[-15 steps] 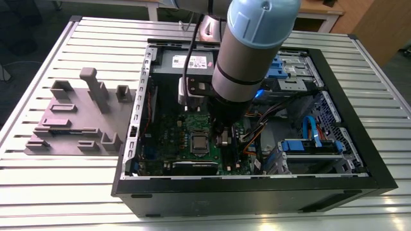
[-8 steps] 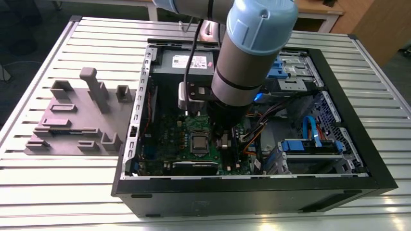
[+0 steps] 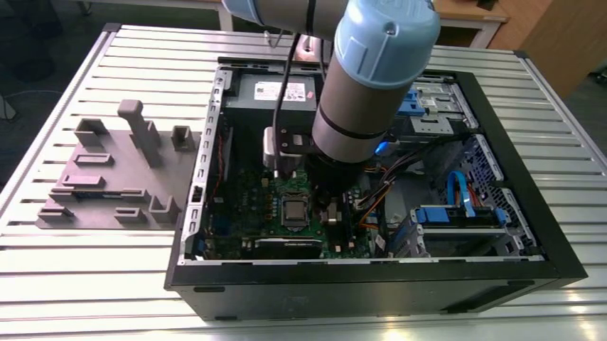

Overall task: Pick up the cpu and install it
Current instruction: 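Install the first cpu locking lever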

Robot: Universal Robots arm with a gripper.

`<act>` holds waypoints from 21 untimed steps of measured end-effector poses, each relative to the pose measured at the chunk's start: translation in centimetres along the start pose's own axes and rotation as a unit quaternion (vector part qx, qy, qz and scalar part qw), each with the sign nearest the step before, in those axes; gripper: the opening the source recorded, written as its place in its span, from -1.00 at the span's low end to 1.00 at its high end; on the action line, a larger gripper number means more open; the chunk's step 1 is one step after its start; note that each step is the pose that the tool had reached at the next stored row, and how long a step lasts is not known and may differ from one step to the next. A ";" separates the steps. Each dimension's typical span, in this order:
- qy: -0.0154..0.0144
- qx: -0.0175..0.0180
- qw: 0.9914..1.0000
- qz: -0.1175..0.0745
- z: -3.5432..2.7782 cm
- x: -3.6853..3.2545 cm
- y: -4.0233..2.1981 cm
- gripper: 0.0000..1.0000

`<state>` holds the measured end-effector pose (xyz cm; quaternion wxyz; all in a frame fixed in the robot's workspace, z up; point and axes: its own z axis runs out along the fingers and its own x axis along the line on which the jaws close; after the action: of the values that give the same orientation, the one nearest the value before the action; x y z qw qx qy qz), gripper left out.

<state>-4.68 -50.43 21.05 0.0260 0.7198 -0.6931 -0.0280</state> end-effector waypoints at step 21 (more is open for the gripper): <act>0.000 0.000 1.000 -0.003 0.42 0.08 -0.03 -0.80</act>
<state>-4.68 -50.51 20.63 0.0261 0.7220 -0.6909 -0.0279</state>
